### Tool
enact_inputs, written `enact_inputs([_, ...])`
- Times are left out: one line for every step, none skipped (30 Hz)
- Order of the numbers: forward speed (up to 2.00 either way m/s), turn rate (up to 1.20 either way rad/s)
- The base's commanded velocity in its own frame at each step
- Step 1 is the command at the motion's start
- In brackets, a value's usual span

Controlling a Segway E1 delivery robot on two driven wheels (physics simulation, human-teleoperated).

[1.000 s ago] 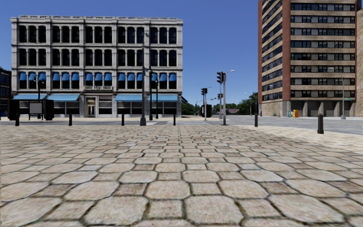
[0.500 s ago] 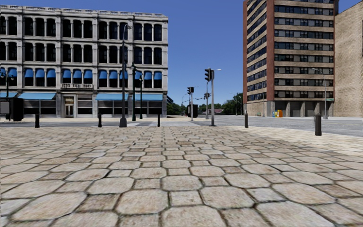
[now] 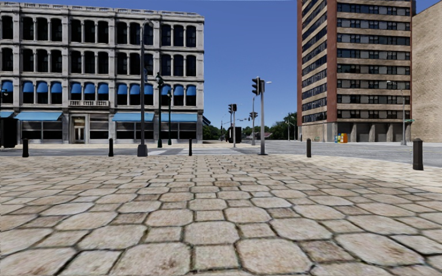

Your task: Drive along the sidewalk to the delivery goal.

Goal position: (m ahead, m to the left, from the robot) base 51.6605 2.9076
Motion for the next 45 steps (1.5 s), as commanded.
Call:
enact_inputs([2.0, 0.0])
enact_inputs([2.0, 0.0])
enact_inputs([2.0, 0.0])
enact_inputs([2.0, 0.0])
enact_inputs([2.0, 0.0])
enact_inputs([2.0, 0.0])
enact_inputs([2.0, 0.0])
enact_inputs([2.0, 0.0])
enact_inputs([2.0, 0.0])
enact_inputs([2.0, 0.0])
enact_inputs([2.0, 0.0])
enact_inputs([2.0, 0.0])
enact_inputs([2.0, 0.0])
enact_inputs([2.0, 0.0])
enact_inputs([2.0, 0.0])
enact_inputs([2.0, 0.0])
enact_inputs([2.0, 0.0])
enact_inputs([2.0, 0.0])
enact_inputs([2.0, 0.0])
enact_inputs([2.0, 0.0])
enact_inputs([2.0, 0.0])
enact_inputs([2.0, 0.0])
enact_inputs([2.0, 0.0])
enact_inputs([2.0, 0.0])
enact_inputs([2.0, 0.0])
enact_inputs([2.0, 0.0])
enact_inputs([2.0, 0.0])
enact_inputs([2.0, 0.0])
enact_inputs([2.0, 0.0])
enact_inputs([2.0, 0.0])
enact_inputs([2.0, 0.0])
enact_inputs([2.0, 0.0])
enact_inputs([2.0, 0.0])
enact_inputs([2.0, 0.0])
enact_inputs([2.0, 0.0])
enact_inputs([2.0, 0.0])
enact_inputs([2.0, 0.0])
enact_inputs([2.0, 0.0])
enact_inputs([2.0, 0.0])
enact_inputs([2.0, 0.0])
enact_inputs([2.0, 0.0])
enact_inputs([2.0, 0.0])
enact_inputs([2.0, 0.0])
enact_inputs([2.0, 0.0])
enact_inputs([2.0, 0.0])
